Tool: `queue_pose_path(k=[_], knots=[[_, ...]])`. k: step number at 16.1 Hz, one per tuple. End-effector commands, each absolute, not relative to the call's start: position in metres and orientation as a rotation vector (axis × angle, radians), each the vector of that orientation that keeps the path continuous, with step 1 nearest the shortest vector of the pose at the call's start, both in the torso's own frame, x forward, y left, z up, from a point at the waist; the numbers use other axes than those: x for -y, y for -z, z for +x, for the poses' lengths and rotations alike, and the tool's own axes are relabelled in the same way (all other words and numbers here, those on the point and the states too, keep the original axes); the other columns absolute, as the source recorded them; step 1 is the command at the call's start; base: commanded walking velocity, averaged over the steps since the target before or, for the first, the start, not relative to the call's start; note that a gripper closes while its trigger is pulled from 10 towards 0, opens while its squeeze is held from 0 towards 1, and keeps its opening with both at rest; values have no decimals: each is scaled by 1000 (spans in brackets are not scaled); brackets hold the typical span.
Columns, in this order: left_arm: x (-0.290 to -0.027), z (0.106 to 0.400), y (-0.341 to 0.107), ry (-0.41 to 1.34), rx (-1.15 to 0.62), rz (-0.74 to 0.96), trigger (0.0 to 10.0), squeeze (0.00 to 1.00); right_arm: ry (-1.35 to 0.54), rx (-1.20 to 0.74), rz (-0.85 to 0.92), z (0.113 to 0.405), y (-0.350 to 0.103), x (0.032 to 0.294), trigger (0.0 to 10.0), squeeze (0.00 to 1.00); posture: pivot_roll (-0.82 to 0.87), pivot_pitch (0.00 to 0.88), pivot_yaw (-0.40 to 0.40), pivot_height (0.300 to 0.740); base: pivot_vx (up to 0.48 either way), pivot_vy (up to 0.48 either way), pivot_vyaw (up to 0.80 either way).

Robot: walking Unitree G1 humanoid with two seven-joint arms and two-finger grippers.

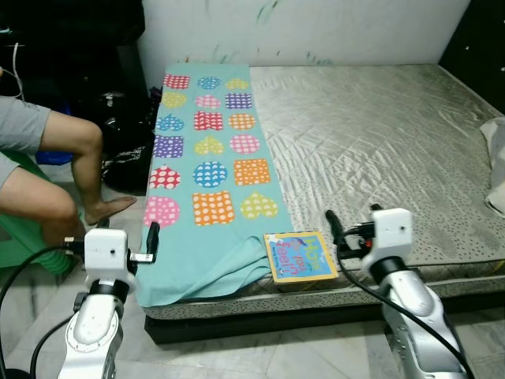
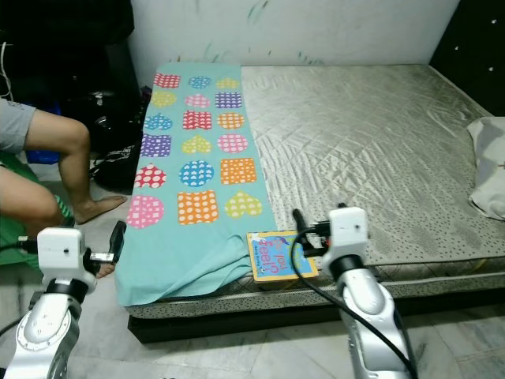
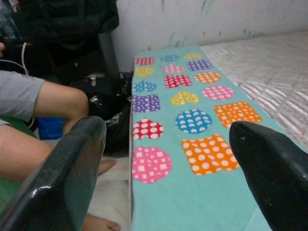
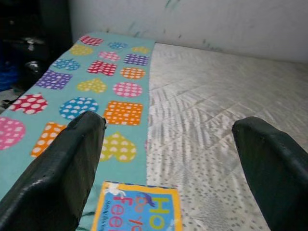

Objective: Clean up the room

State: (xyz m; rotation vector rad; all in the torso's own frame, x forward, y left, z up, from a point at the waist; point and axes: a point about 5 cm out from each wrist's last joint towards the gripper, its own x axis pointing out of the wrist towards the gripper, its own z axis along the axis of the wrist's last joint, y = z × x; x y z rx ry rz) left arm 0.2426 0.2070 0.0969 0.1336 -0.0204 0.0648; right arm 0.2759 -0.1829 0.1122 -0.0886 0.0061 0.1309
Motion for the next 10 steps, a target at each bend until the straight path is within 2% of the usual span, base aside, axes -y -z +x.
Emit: queue_pose_path(k=[1,6,10], knots=[[-206,242,-100,-66,36,132,10000,0,-140,13,-91,275,-118,182,10000,0,-65,75,-54,740,0,0,0],[-201,246,-102,-51,47,122,10000,0,-178,34,-86,280,-122,169,10000,0,-61,77,-60,740,0,0,733],[-197,246,-103,-29,58,101,10000,0,-186,31,-81,281,-122,167,10000,0,-62,81,-66,740,0,0,0]])
